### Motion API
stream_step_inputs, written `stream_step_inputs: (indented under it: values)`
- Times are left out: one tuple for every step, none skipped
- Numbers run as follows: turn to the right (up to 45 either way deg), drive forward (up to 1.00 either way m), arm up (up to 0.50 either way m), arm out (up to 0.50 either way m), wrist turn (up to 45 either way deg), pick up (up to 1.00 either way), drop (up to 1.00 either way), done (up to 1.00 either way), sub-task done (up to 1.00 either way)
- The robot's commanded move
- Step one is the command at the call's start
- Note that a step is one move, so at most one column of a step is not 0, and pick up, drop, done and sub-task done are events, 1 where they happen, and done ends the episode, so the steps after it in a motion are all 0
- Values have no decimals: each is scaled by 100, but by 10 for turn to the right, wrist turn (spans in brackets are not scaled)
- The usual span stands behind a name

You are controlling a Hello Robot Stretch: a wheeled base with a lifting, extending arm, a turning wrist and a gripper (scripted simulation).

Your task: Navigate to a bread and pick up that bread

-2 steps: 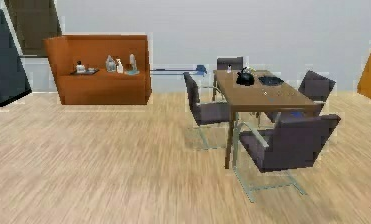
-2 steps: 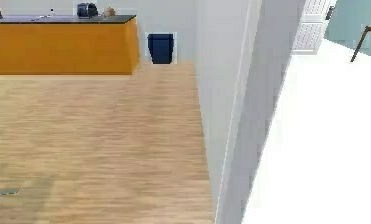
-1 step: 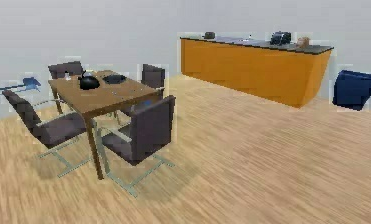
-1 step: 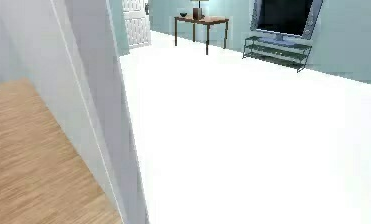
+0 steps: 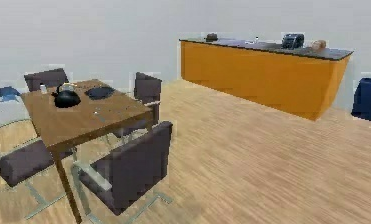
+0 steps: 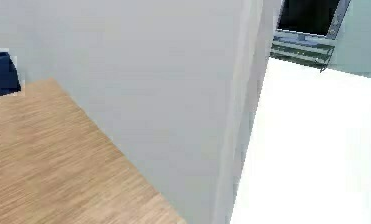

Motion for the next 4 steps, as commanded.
stream_step_inputs:
  values:
    - [420,0,0,0,0,0,0,0,0]
    - [0,100,0,0,0,0,0,0,0]
    - [0,100,0,0,0,0,0,0,0]
    - [0,100,0,0,0,0,0,0,0]
